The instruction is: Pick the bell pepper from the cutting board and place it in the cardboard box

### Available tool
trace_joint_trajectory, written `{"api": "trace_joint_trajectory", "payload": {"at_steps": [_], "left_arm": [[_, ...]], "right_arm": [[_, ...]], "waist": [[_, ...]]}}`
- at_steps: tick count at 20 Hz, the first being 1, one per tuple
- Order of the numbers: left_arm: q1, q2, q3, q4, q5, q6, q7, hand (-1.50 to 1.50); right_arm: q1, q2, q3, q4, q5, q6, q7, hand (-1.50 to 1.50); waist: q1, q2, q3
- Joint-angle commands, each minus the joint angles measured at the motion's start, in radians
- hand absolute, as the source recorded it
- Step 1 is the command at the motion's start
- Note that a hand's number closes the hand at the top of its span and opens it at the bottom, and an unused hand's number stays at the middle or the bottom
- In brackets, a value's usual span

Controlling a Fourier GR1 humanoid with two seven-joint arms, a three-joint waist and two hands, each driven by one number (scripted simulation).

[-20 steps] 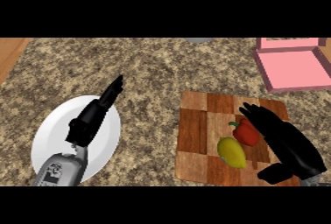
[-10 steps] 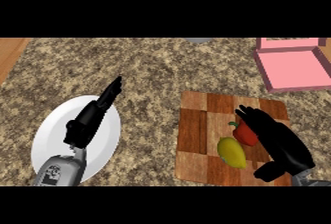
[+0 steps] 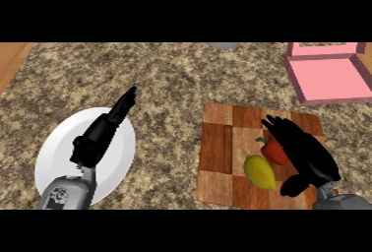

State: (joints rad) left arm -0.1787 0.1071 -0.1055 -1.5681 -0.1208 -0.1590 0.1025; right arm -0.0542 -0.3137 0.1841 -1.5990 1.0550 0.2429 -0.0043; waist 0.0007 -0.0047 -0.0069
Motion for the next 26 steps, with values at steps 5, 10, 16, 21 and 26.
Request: {"api": "trace_joint_trajectory", "payload": {"at_steps": [5, 10, 16, 21, 26], "left_arm": [[0.003, -0.058, -0.039, -0.024, -0.047, 0.025, 0.037, 0.0], [-0.009, -0.051, -0.004, 0.045, -0.046, 0.017, -0.032, 0.0], [-0.03, -0.057, 0.002, 0.066, -0.044, 0.017, -0.046, 0.0], [0.0, -0.035, 0.006, -0.009, -0.032, -0.012, -0.009, 0.0], [-0.035, -0.013, 0.049, 0.061, -0.025, -0.023, -0.042, 0.0]], "right_arm": [[-0.045, 0.017, -0.009, 0.085, 0.053, 0.007, -0.035, 1.5], [-0.019, 0.016, -0.004, 0.069, 0.092, -0.065, -0.089, 1.5], [-0.081, -0.249, -0.22, 0.355, -0.064, -0.067, -0.474, 1.5], [-0.12, -0.298, -0.318, 0.365, -0.097, -0.135, -0.556, 1.5], [-0.118, -0.271, -0.376, 0.271, -0.125, -0.204, -0.533, 1.5]], "waist": [[0.0, 0.004, 0.007], [-0.002, 0.004, 0.007], [0.002, 0.009, 0.008], [-0.001, 0.004, 0.007], [-0.006, 0.004, 0.007]]}}
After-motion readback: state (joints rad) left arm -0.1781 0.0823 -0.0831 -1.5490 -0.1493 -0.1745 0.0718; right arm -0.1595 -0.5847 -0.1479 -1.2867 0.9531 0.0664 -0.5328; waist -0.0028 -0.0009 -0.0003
